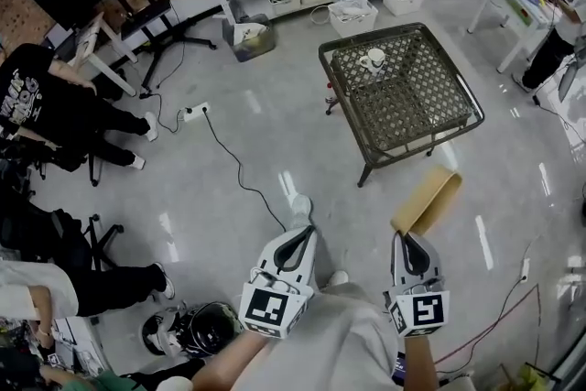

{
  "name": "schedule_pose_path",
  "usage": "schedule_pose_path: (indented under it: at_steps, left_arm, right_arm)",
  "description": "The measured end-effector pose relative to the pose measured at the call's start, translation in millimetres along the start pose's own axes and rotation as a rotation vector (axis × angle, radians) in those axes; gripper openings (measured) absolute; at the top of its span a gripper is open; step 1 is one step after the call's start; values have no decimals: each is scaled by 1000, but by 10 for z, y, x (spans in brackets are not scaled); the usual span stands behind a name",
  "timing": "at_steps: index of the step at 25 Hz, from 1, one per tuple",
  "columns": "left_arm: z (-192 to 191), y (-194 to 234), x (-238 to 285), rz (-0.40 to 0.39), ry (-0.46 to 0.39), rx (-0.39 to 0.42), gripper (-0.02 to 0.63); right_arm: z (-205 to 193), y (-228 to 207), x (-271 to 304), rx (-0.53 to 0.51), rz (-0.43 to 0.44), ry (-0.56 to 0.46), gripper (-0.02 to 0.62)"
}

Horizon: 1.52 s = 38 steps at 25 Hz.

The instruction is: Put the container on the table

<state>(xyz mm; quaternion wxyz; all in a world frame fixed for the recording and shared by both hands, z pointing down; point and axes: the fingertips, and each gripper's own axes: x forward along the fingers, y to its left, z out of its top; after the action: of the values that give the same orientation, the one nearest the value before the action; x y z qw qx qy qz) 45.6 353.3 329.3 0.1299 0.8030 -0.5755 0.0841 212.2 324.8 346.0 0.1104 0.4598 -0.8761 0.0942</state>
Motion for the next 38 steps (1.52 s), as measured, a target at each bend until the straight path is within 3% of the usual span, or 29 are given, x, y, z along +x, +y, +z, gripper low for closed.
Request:
schedule_pose_path:
  at_steps: [7,13,19,25,28,38]
  left_arm:
    - [262,1041,952,-48,25,-17,23]
    - [773,1715,1789,-164,53,37,23]
    - [1174,2320,2542,-235,55,24,23]
    - [1431,2668,3101,-274,59,-19,23]
    - [1433,2749,3280,-280,51,12,23]
    - [1382,2504,3621,-271,86,11,23]
  right_arm:
    - [338,-141,1125,-5,-65,4,31]
    - [801,-337,2129,9,-156,17,31]
    - [1026,-531,2989,37,-222,43,31]
    - [1204,-709,3581,53,-262,62,31]
    - [1262,-782,3762,49,-254,63,31]
    - [1247,-1074,3913,33,-182,81,31]
